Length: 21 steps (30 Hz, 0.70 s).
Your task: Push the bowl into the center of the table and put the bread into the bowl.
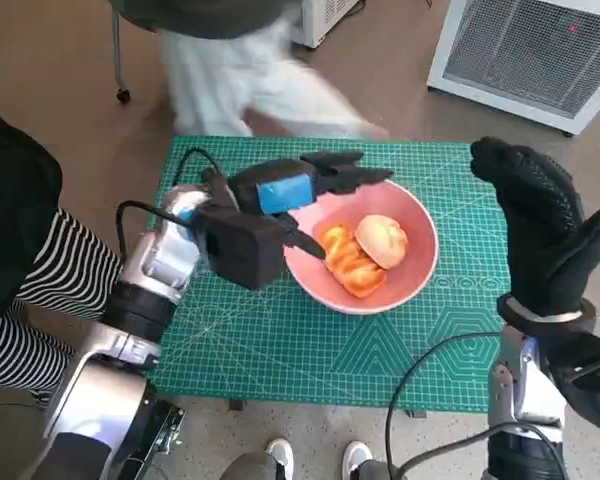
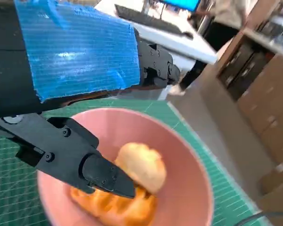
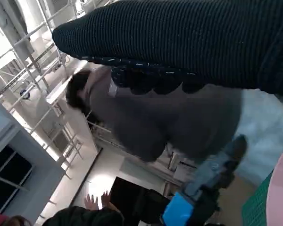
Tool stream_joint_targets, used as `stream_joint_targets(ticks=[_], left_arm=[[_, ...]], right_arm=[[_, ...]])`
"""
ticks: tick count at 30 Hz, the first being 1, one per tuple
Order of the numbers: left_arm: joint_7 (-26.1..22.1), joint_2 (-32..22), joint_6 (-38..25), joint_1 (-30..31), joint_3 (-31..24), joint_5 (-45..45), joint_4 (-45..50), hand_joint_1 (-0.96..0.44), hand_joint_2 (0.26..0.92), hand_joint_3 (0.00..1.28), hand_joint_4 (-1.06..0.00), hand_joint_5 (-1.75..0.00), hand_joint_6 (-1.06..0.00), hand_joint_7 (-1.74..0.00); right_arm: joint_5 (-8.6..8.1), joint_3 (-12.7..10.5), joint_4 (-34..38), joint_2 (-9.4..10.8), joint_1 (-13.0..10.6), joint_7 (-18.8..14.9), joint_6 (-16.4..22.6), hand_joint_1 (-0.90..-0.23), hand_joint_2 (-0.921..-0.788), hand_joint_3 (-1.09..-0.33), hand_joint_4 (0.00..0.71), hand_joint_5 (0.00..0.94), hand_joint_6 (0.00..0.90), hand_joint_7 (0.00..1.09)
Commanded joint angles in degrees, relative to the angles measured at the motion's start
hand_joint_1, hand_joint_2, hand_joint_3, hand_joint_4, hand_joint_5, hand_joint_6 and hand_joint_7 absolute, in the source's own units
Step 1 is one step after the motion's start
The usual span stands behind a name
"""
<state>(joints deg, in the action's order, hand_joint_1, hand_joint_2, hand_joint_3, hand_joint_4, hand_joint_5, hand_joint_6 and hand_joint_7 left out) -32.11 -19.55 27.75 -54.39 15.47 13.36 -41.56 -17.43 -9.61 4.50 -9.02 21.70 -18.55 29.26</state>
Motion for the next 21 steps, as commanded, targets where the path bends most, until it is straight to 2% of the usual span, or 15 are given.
stream_joint_targets(ticks=[1, 6, 12, 15, 21], left_arm=[[-2.94, 0.64, 1.48, 0.7, -3.04, -5.5, -0.49, -0.64, 0.892, 0.03, 0.0, 0.0, -0.11, 0.0], [-7.6, 4.45, 3.79, 3.07, -11.36, -20.42, 0.32, -0.72, 0.916, 0.1, -0.05, -0.02, -0.15, -0.02], [-10.24, 11.07, 4.43, 5.59, -18.5, -34.1, 3.16, -0.76, 0.92, 0.32, -0.1, -0.03, -0.2, -0.04], [-8.66, 15.08, 3.55, 7.73, -20.31, -39.06, 8.39, -0.73, 0.921, 0.45, -0.1, -0.02, -0.21, -0.05], [-4.7, 19.12, 4.16, 10.76, -22.47, -41.17, 13.26, -0.71, 0.921, 0.53, -0.07, 0.0, -0.19, -0.06]], right_arm=[[1.33, 0.35, -0.19, -0.13, 0.02, 0.78, -1.15, -0.707, -0.921, -0.774, 0.187, 0.001, 0.072, 0.47], [1.62, 0.43, -0.64, -0.58, 1.55, 1.07, -1.61, -0.706, -0.921, -0.78, 0.189, 0.002, 0.072, 0.47], [1.92, 0.13, -0.21, -1.1, 3.76, 1.1, -1.95, -0.694, -0.921, -0.793, 0.19, 0.002, 0.073, 0.47], [2.27, 0.02, 0.24, -1.31, 5.03, 1.16, -1.97, -0.69, -0.921, -0.794, 0.193, 0.003, 0.069, 0.47], [2.73, -0.06, 1.43, -1.46, 7.07, 1.42, -2.16, -0.68, -0.921, -0.8, 0.194, 0.003, 0.066, 0.46]])
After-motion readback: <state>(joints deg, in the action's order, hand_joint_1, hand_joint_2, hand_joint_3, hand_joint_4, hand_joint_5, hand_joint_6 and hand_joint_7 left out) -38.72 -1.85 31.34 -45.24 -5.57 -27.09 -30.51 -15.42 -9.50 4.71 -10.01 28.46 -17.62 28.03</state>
